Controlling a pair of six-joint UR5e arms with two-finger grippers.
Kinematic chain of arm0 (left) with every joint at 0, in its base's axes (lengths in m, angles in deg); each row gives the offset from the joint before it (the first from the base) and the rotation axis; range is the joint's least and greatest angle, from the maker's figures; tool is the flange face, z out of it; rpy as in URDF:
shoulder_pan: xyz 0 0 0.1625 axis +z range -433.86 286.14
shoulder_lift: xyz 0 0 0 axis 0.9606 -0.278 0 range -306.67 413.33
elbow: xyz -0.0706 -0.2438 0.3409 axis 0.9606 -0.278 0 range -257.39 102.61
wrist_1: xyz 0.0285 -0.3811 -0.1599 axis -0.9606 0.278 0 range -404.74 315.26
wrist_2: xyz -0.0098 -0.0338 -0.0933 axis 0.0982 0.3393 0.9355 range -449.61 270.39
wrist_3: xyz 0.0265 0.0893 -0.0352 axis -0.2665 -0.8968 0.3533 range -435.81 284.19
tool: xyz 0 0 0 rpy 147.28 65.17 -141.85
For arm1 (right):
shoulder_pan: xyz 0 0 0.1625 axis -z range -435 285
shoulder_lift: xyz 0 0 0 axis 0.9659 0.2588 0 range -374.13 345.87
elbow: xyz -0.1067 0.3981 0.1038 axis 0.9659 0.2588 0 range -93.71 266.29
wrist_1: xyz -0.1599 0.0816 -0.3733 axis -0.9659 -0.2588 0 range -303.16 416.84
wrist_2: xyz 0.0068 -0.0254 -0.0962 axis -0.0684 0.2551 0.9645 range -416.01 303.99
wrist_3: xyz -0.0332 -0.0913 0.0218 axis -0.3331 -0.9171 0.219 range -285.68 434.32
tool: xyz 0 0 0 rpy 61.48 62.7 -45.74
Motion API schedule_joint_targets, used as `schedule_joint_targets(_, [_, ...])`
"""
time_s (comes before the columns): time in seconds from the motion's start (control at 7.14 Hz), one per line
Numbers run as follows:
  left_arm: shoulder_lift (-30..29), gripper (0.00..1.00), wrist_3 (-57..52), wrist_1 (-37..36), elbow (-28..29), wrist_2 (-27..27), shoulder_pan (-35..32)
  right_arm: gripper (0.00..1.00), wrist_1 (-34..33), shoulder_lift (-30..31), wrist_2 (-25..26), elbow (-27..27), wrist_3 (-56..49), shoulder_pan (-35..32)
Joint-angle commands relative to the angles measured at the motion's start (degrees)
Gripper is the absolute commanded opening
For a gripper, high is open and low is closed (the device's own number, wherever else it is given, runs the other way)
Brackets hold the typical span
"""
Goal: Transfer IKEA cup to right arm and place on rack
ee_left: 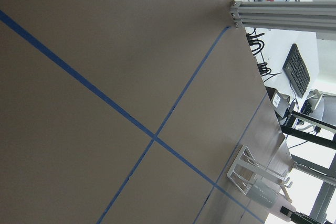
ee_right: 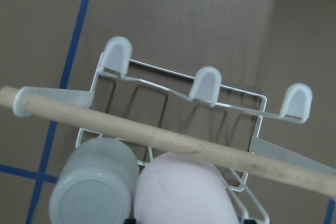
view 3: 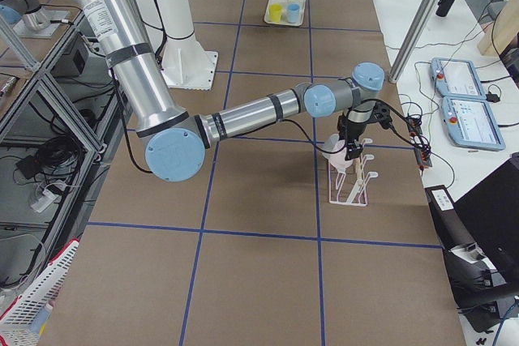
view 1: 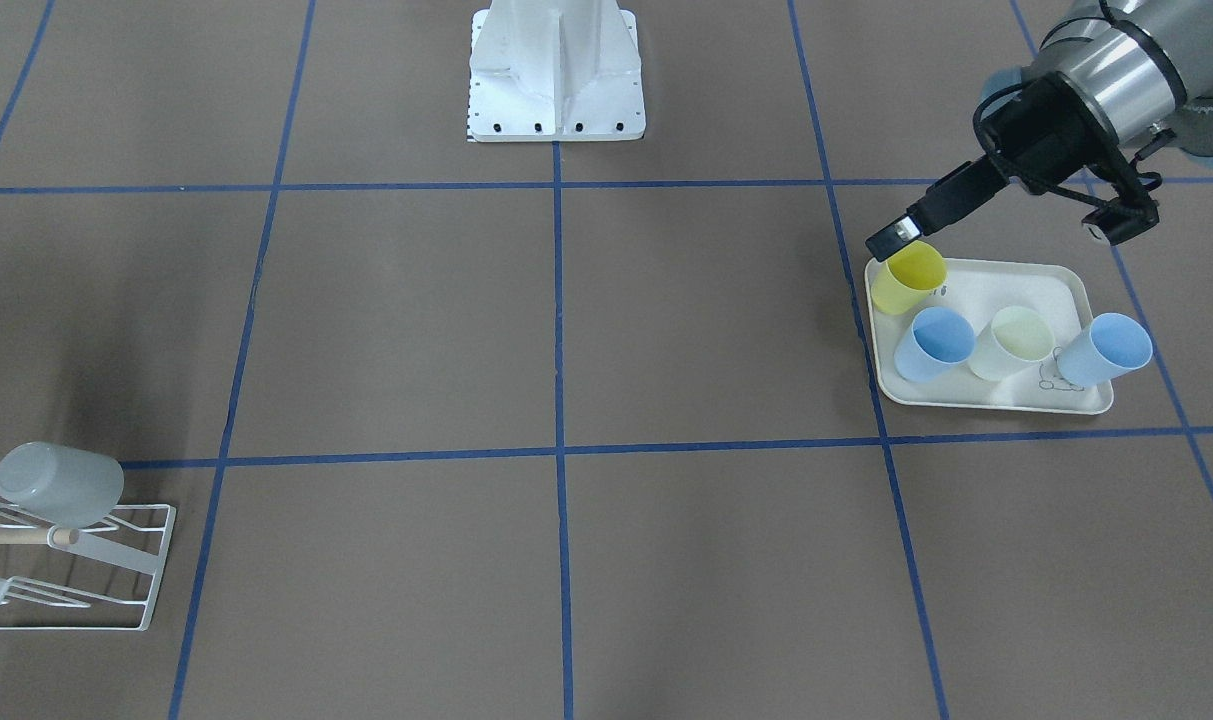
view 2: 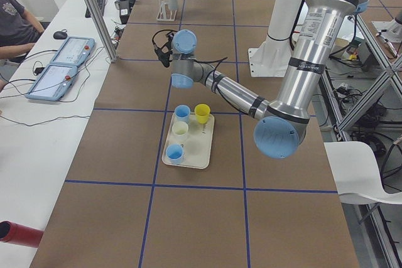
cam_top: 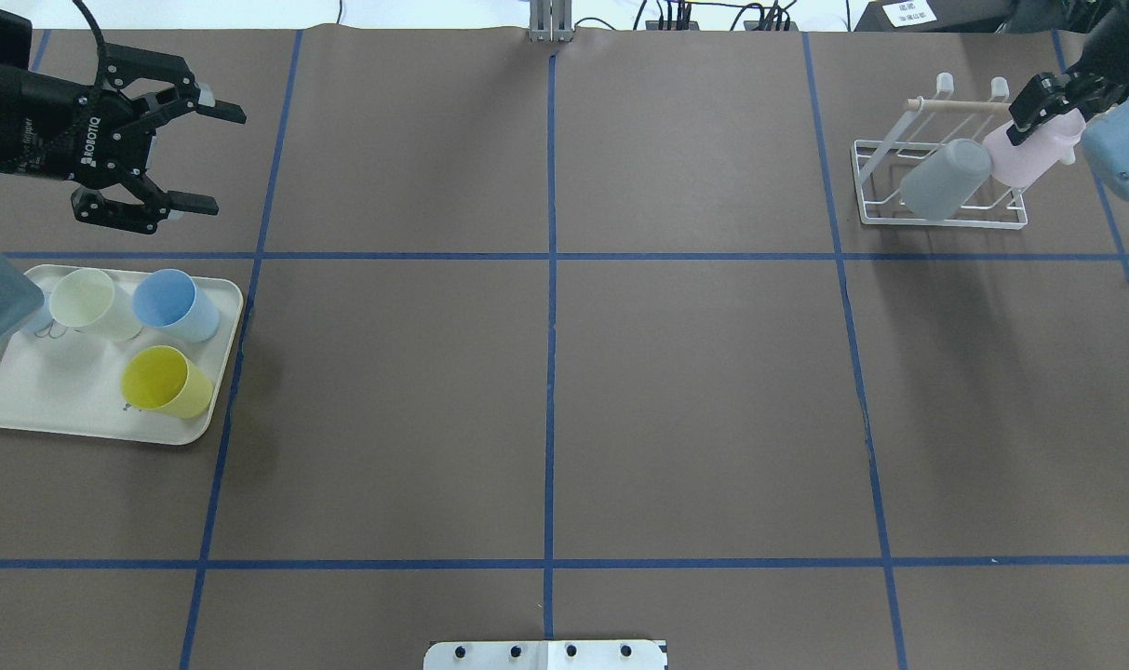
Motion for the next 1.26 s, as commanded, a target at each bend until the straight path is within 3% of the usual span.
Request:
schedule_joint_targets(0.0, [-0.09,1.0,0.06,0.0,-0.29,0.0,0.0,0.04,0.04,-0.18,0.02,0.11,0.0,-0.29])
schedule_joint_targets(0.56, [-0.01,1.0,0.14,0.0,-0.38,0.0,0.0,0.08,0.13,-0.36,0.2,0.29,0.79,1.9])
schedule_joint_targets(0.7, [-0.01,1.0,0.14,0.0,-0.29,0.0,0.0,0.44,0.22,-0.36,0.2,0.29,0.97,1.99])
schedule_joint_targets(0.84, [-0.01,1.0,0.14,0.0,-0.29,0.0,0.0,0.87,0.22,-0.53,0.2,0.46,1.14,2.08])
schedule_joint_targets(0.98, [-0.09,1.0,0.14,0.0,-0.29,0.0,0.0,0.99,0.05,-1.06,0.11,0.64,1.58,2.17])
schedule_joint_targets(1.12, [-0.09,1.0,0.14,0.0,-0.29,0.0,0.0,0.99,0.04,-1.06,0.02,0.64,1.59,2.17])
